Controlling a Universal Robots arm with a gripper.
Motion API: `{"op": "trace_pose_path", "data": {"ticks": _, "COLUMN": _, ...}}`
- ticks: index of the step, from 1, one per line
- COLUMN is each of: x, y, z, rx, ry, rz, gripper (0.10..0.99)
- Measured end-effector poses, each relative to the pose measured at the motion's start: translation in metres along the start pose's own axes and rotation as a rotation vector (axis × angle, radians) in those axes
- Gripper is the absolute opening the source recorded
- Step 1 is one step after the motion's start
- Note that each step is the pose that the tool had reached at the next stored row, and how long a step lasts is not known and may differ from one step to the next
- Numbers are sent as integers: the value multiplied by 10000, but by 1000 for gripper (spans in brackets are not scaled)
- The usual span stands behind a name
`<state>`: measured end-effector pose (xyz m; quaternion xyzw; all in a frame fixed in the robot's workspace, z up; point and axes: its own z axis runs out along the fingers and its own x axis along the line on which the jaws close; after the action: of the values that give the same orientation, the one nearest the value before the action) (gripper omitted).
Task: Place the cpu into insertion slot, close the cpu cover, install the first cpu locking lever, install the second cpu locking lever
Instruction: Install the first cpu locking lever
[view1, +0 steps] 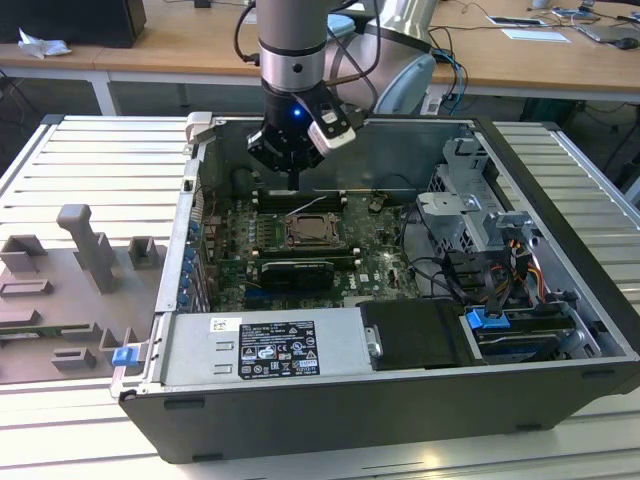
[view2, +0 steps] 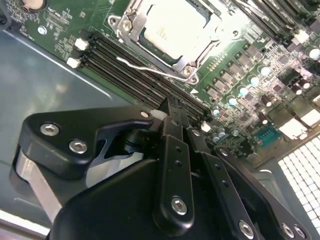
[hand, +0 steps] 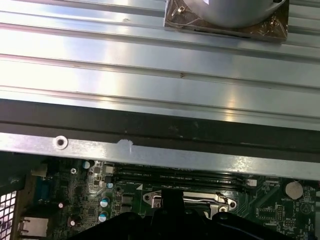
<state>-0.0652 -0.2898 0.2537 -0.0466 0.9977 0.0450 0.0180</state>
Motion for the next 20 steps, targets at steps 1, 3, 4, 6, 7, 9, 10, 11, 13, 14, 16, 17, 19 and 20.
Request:
{"op": "trace_pose_path", "data": {"ticks": 1, "x": -8, "y": -1, "z": 2, "rx": 0, "ry": 0, "rz": 0, "gripper": 106}}
{"op": "trace_pose_path", "data": {"ticks": 3, "x": -35, "y": -5, "z": 13, "rx": 1, "ry": 1, "rz": 0, "gripper": 106}}
{"op": "trace_pose_path", "data": {"ticks": 4, "x": -42, "y": -6, "z": 16, "rx": 2, "ry": 1, "rz": 1, "gripper": 106}}
{"op": "trace_pose_path", "data": {"ticks": 6, "x": -57, "y": -21, "z": 32, "rx": -22, "ry": -2, "rz": 1, "gripper": 106}}
{"op": "trace_pose_path", "data": {"ticks": 7, "x": -57, "y": -32, "z": 37, "rx": -25, "ry": -2, "rz": 1, "gripper": 106}}
{"op": "trace_pose_path", "data": {"ticks": 9, "x": -56, "y": -54, "z": 52, "rx": -29, "ry": -3, "rz": 1, "gripper": 106}}
{"op": "trace_pose_path", "data": {"ticks": 10, "x": -55, "y": -61, "z": 63, "rx": -29, "ry": -3, "rz": 1, "gripper": 106}}
{"op": "trace_pose_path", "data": {"ticks": 11, "x": -54, "y": -63, "z": 71, "rx": -27, "ry": -2, "rz": 2, "gripper": 106}}
{"op": "trace_pose_path", "data": {"ticks": 13, "x": -56, "y": -65, "z": 86, "rx": -27, "ry": -2, "rz": 1, "gripper": 106}}
{"op": "trace_pose_path", "data": {"ticks": 14, "x": -57, "y": -65, "z": 91, "rx": -28, "ry": -3, "rz": 2, "gripper": 106}}
{"op": "trace_pose_path", "data": {"ticks": 16, "x": -57, "y": -66, "z": 96, "rx": -26, "ry": -1, "rz": 3, "gripper": 106}}
{"op": "trace_pose_path", "data": {"ticks": 17, "x": -58, "y": -66, "z": 98, "rx": -26, "ry": -1, "rz": 2, "gripper": 106}}
{"op": "trace_pose_path", "data": {"ticks": 19, "x": -59, "y": -67, "z": 103, "rx": -27, "ry": -2, "rz": 2, "gripper": 106}}
{"op": "trace_pose_path", "data": {"ticks": 20, "x": -60, "y": -67, "z": 103, "rx": -26, "ry": -1, "rz": 2, "gripper": 106}}
